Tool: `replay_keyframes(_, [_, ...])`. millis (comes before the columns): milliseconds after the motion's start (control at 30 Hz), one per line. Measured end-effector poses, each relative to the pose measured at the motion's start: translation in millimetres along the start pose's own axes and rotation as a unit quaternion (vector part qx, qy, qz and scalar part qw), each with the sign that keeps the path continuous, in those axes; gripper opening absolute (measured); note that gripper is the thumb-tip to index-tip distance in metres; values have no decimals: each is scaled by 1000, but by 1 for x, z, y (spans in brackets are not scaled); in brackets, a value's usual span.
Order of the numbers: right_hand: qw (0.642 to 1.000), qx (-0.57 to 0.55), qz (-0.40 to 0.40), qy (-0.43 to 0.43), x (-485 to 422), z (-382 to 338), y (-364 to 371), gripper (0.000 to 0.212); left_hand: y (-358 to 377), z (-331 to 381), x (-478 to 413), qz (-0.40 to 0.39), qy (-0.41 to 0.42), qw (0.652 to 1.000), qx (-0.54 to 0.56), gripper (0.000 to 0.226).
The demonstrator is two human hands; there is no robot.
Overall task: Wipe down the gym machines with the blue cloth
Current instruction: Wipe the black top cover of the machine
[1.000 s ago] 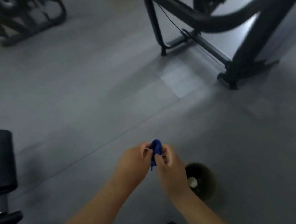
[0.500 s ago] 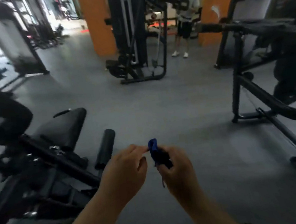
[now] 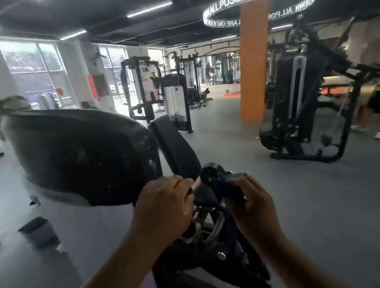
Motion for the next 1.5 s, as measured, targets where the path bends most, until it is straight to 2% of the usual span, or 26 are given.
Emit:
replay_keyframes(100, [999,-29,-20,-37,-24,-51,60,15,-40,-76,-3,38,-30,998,-47,42])
replay_keyframes(267, [997,-46,5,-61,-72,-106,149,10,-66,-172,-18,83,-57,991,-85,44])
replay_keyframes(433, [994,-19,56,-92,-113,-120,226,17,-50,-235,-38,87,-42,991,-95,55])
replay_keyframes(567, [991,-6,94,-100,-119,-125,264,19,-39,-270,-51,95,9,991,-89,55])
replay_keyframes(667, [988,13,102,-116,-121,-132,286,26,-37,-289,-57,112,51,988,-89,53])
replay_keyframes(767, [984,40,70,-160,-131,-151,305,38,-38,-307,-62,131,75,984,-90,49])
replay_keyframes(833, [982,59,61,-169,-138,-157,311,39,-38,-318,-64,135,82,984,-83,49])
replay_keyframes(1033, [968,139,127,-166,-127,-150,295,31,-31,-346,-64,152,83,984,-34,52])
replay_keyframes(1100, [975,114,109,-159,-124,-161,309,30,-27,-353,-62,154,88,984,-14,55])
replay_keyframes(1167, [979,117,75,-148,-123,-175,330,40,-23,-360,-58,162,96,982,-4,59])
replay_keyframes(1300, [972,162,60,-160,-120,-187,342,46,-29,-396,-65,184,50,981,24,63])
replay_keyframes(1500, [958,224,135,-114,-124,-209,358,42,-33,-425,-76,148,114,982,43,62])
Point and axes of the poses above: each hand's wrist, its own x-axis away from the middle knuckle, its own y-axis out of the palm, z = x × y, the point moved 4 cm from there along -x, towards the middle knuckle, and after that the axes turned 10 degrees about z, right-handed, at the moved point
